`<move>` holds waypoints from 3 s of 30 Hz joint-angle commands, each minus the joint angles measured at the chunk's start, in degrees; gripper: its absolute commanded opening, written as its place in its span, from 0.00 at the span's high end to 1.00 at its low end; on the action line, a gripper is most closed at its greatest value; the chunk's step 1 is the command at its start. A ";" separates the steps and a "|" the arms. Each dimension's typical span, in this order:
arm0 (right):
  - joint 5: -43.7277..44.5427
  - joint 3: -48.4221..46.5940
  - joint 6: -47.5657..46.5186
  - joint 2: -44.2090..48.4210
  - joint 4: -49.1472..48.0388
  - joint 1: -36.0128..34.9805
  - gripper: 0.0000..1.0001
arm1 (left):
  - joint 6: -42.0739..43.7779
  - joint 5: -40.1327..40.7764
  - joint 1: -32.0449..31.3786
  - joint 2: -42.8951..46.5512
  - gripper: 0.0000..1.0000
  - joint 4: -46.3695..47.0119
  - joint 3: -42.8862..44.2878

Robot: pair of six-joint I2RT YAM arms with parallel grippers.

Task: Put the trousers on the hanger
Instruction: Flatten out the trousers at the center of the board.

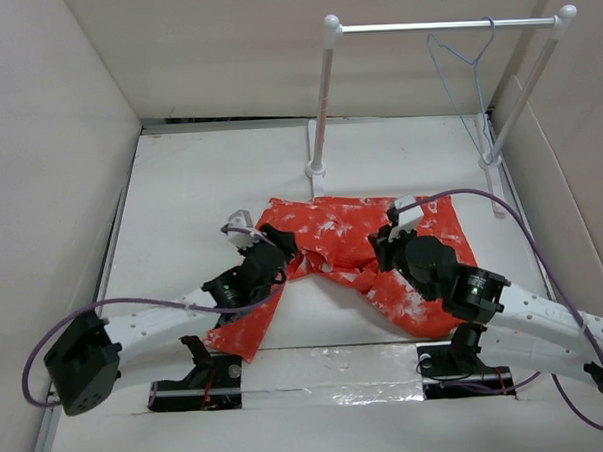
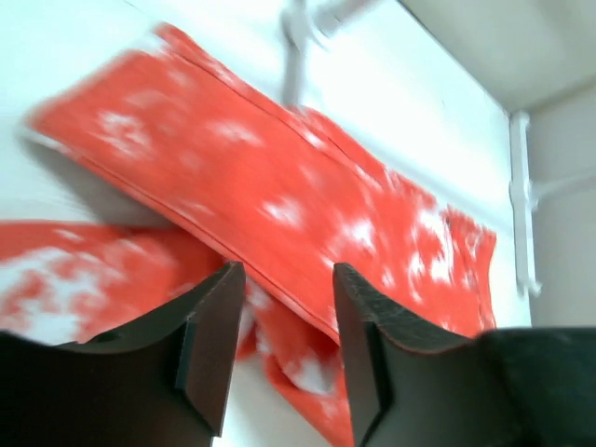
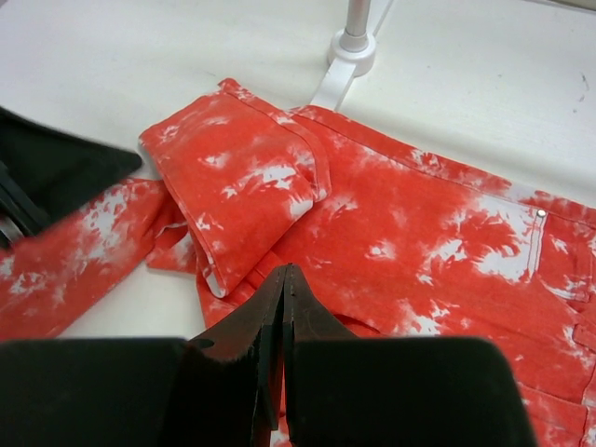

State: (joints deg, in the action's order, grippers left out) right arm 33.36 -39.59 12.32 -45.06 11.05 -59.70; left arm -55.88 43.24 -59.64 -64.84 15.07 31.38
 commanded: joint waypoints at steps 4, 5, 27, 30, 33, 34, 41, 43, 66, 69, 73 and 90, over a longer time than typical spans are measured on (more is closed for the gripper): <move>-1.72 -0.75 -0.54 -2.49 -3.49 -0.41 0.95 | -3.45 -18.70 21.47 8.85 0.67 6.90 -10.28; -1.90 -0.57 -0.54 -2.84 -3.66 -0.41 0.95 | -3.19 -20.38 23.41 8.68 0.66 6.99 -10.19; -6.64 1.10 0.16 -6.53 -6.92 -0.41 0.95 | -5.12 -28.74 31.69 -13.99 0.48 5.67 -1.76; -6.73 1.62 0.34 -6.62 -7.09 -0.41 0.95 | -5.82 -27.96 31.69 -16.45 0.52 5.93 -0.70; -6.82 2.06 0.25 -6.27 -7.36 -0.41 0.95 | -6.35 -26.12 31.69 -17.86 0.58 6.99 -0.61; -6.82 2.06 0.34 -6.10 -7.53 -0.41 0.95 | -6.52 -25.50 32.21 -18.13 0.63 7.08 -0.09; -5.07 2.59 0.51 -5.39 -6.83 -0.41 0.95 | -2.67 -26.10 37.48 -18.48 1.00 3.33 8.86; -3.49 2.77 0.69 -5.04 -6.57 -0.41 0.94 | -0.82 -25.06 39.76 -17.43 1.00 0.24 14.03; -13.58 0.40 3.59 -12.93 -12.98 40.96 0.54 | 21.52 -40.43 77.83 -10.29 1.00 -6.71 38.57; -15.34 -0.66 4.99 -15.67 -12.28 49.40 0.47 | 20.81 -35.26 77.83 -13.11 1.00 -13.92 44.90; -18.24 0.13 6.66 -20.06 -16.31 59.42 0.34 | 21.16 -39.02 79.24 -9.08 1.00 -4.36 37.12; -40.56 -10.06 11.50 -50.12 -21.60 69.99 0.42 | 14.31 -26.90 81.17 -13.46 1.00 -5.40 16.34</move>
State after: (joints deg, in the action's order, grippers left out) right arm -1.91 -45.98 23.66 -94.35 -6.66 10.87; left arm -39.00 12.62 21.08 -77.49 11.16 46.63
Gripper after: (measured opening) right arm 0.586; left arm 0.006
